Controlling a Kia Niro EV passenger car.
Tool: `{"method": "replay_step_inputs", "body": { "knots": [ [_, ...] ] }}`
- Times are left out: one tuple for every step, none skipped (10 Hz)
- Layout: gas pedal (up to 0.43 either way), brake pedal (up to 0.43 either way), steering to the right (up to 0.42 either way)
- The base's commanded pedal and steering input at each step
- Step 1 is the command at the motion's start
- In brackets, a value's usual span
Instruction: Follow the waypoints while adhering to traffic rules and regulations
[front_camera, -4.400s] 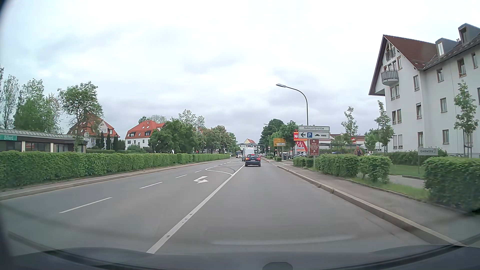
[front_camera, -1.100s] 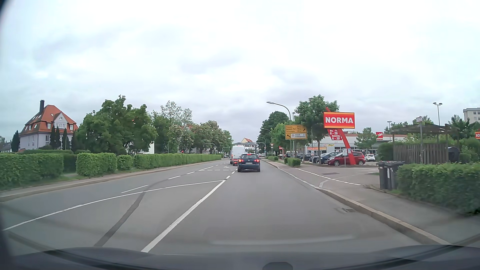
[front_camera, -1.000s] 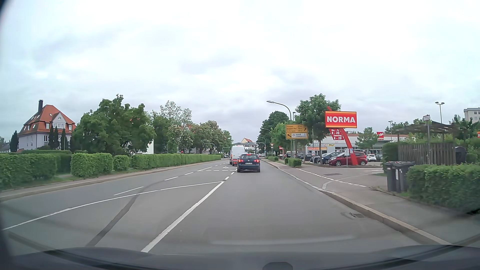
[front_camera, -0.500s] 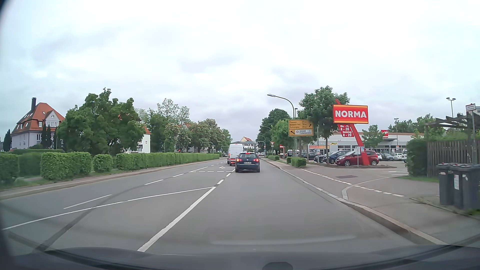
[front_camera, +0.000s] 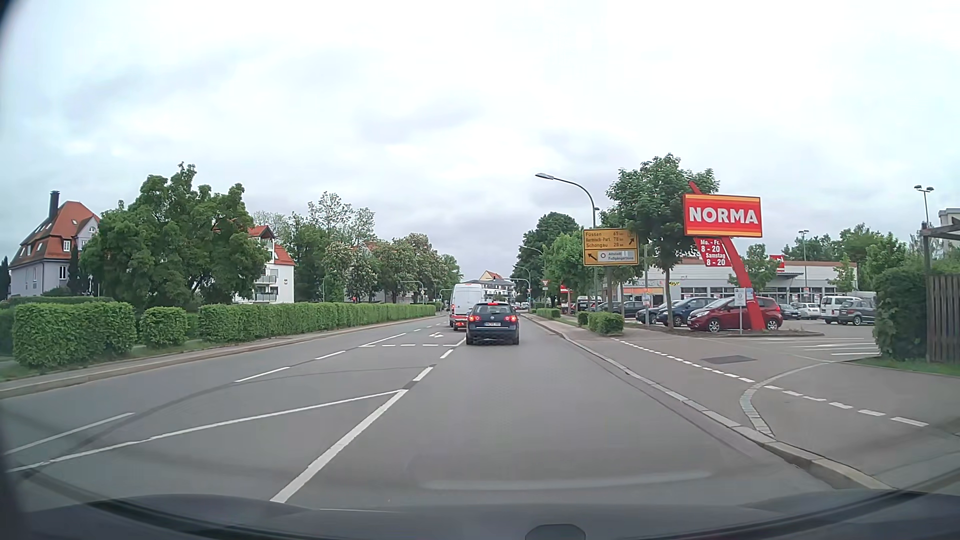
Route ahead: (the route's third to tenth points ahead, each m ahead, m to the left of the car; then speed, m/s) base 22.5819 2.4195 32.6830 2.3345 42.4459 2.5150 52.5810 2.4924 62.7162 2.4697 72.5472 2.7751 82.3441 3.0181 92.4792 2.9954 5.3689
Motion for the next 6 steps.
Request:
{"method": "replay_step_inputs", "body": {
  "knots": [
    [0.000, 0.220, 0.004],
    [0.000, 0.226, 0.006],
    [0.000, 0.220, 0.007],
    [0.000, 0.226, 0.007],
    [0.000, 0.226, 0.007],
    [0.000, 0.226, 0.007]
  ]
}}
